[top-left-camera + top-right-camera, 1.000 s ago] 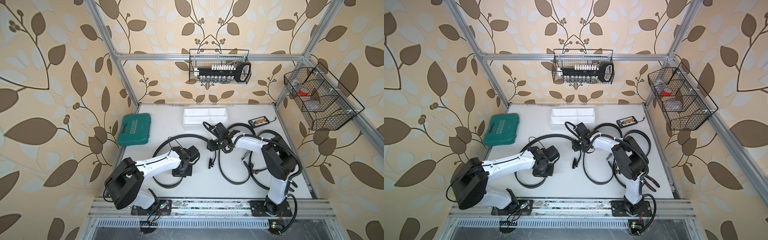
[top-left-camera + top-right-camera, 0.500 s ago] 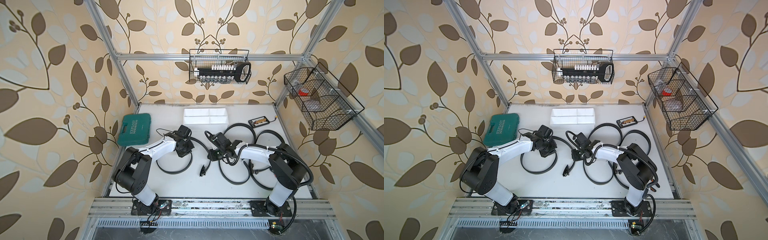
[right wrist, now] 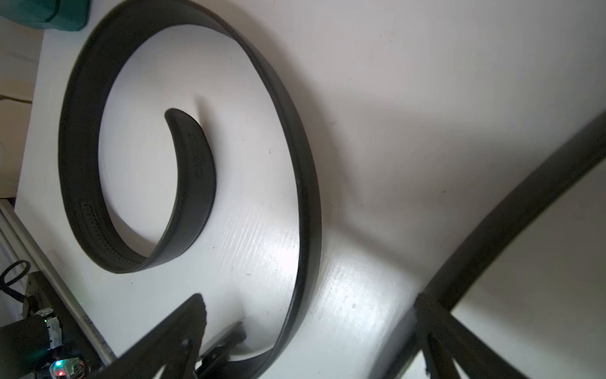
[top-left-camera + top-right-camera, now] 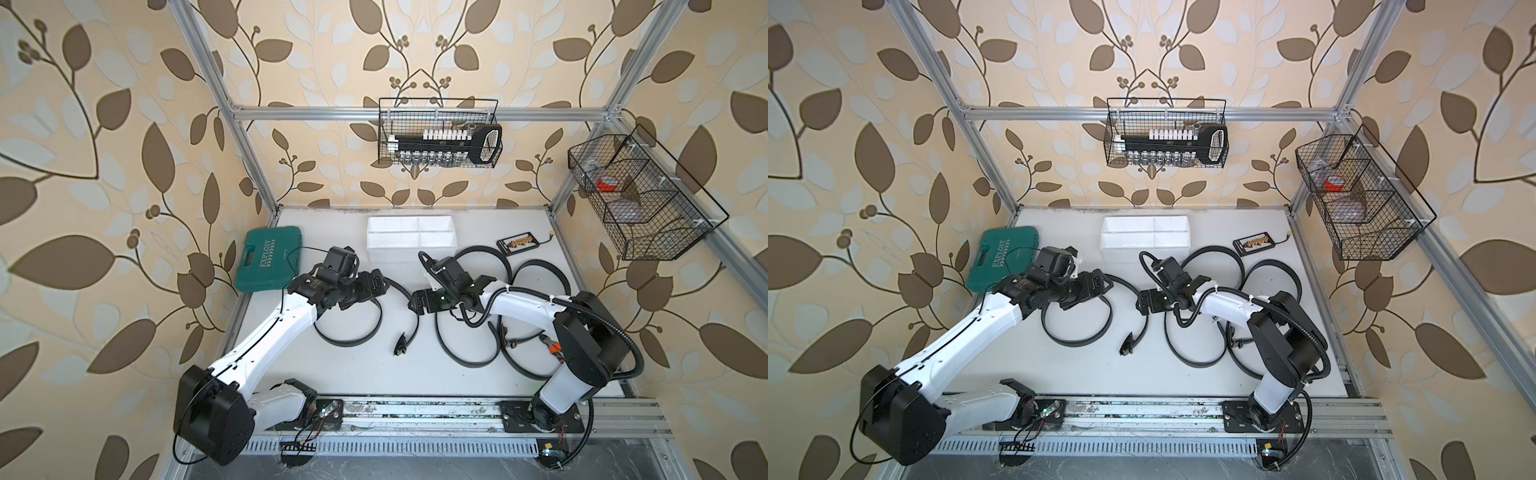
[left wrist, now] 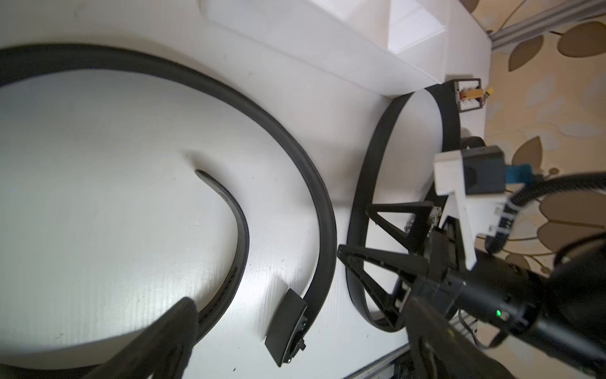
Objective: Place the belts into the storage roll
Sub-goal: Roll the belt at the center of the board.
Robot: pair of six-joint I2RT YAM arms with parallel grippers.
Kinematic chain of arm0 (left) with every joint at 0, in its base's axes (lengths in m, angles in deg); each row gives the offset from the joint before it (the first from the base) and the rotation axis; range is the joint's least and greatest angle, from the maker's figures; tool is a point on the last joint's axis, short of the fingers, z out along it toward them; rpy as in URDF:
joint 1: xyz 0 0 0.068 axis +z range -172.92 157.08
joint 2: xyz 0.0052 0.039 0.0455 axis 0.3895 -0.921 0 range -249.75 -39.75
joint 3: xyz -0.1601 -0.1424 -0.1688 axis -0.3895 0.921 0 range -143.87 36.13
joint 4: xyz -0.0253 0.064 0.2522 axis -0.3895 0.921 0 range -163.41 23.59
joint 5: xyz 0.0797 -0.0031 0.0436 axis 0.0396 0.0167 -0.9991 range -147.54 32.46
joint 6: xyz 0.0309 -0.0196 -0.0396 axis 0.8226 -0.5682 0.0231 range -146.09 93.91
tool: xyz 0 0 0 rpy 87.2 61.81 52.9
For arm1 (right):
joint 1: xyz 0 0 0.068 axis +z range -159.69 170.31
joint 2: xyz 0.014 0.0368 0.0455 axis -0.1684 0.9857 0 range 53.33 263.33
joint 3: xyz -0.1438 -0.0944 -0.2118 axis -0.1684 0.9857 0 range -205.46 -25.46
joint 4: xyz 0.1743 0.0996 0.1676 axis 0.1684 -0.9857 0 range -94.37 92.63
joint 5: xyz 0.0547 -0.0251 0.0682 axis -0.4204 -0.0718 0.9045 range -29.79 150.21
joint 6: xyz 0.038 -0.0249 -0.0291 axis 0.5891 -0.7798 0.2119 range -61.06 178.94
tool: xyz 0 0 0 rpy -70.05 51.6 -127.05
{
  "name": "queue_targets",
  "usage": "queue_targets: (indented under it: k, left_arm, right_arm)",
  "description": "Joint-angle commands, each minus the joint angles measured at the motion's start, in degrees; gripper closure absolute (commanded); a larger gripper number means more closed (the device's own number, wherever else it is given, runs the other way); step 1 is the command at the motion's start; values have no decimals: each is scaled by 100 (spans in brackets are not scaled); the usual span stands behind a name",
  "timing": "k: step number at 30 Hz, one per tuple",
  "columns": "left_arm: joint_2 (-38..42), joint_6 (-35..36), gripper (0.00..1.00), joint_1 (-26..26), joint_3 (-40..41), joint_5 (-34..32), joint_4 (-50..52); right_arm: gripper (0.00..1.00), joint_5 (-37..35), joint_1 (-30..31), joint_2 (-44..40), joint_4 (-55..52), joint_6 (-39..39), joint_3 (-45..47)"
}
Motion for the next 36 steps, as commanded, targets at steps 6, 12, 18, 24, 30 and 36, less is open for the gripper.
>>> queue_targets:
  k: [6,12,18,24,30,36]
  left_arm:
    - [-339,4920,1,-1372,20,-1671,862]
    - [-598,5280,1,-1377,590,-1973,360]
    - [-1095,5184,1,-1377,774,-1687,347]
    - [-2075,4754,33,-1363,721,-1907,538]
    - [-2280,4635,89,-1248,598,-1853,654]
    - [-2422,4390,100,-1225,275,-1788,782]
  right_arm:
    - [1,200,-165,-217,-151,-172,45]
    - [1,279,-256,-242,-154,-211,90]
    - [1,332,-277,-334,-127,-239,133]
    - [1,389,-279,-478,-126,-219,144]
    - [1,238,-330,-776,-58,-159,297]
    - [1,279,-480,-955,-21,-157,471]
